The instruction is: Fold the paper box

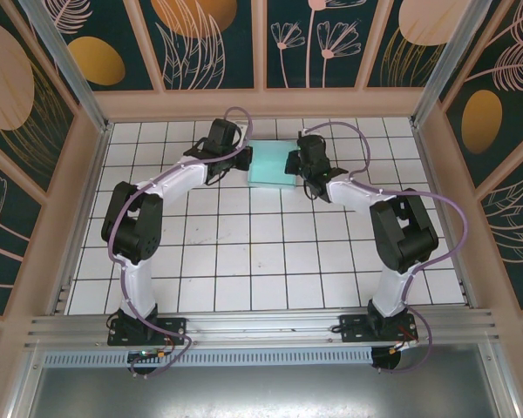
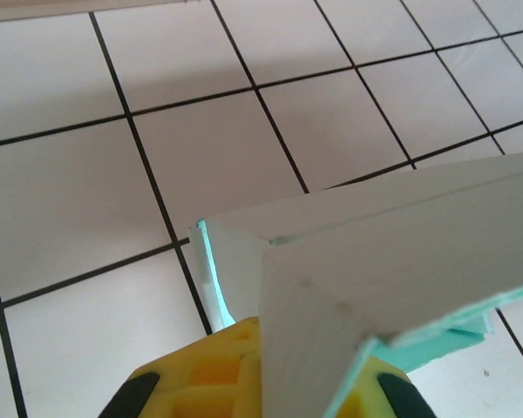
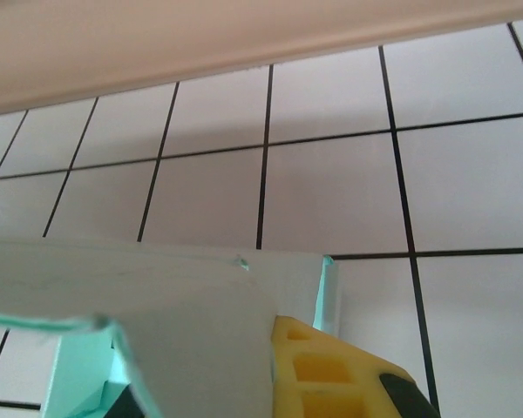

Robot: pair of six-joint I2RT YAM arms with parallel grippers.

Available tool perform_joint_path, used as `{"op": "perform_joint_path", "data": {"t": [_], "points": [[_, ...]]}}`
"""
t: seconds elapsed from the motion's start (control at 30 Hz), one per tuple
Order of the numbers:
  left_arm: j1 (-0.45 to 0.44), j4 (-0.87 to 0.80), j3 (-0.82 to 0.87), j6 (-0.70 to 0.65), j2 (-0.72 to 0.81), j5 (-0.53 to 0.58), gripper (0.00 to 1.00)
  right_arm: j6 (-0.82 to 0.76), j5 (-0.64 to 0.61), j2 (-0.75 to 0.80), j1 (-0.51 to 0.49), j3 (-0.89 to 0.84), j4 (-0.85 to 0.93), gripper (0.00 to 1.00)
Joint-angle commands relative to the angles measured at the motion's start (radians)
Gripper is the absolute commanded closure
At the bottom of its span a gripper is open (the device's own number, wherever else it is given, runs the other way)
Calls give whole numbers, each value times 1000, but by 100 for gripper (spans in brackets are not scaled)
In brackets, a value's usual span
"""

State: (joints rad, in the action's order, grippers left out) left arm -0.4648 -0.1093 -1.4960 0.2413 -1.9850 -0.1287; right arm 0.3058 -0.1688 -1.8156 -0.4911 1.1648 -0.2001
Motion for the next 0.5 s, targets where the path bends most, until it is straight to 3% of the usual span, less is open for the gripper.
{"op": "perform_joint_path", "data": {"t": [0.0,0.47], "points": [[-14,128,53,25,23,-36,100,30,-23,22,-23,-53,-201,100],[-23,323,198,-22,34,-18,100,-14,-85,1,-44,-259,-541,100]]}}
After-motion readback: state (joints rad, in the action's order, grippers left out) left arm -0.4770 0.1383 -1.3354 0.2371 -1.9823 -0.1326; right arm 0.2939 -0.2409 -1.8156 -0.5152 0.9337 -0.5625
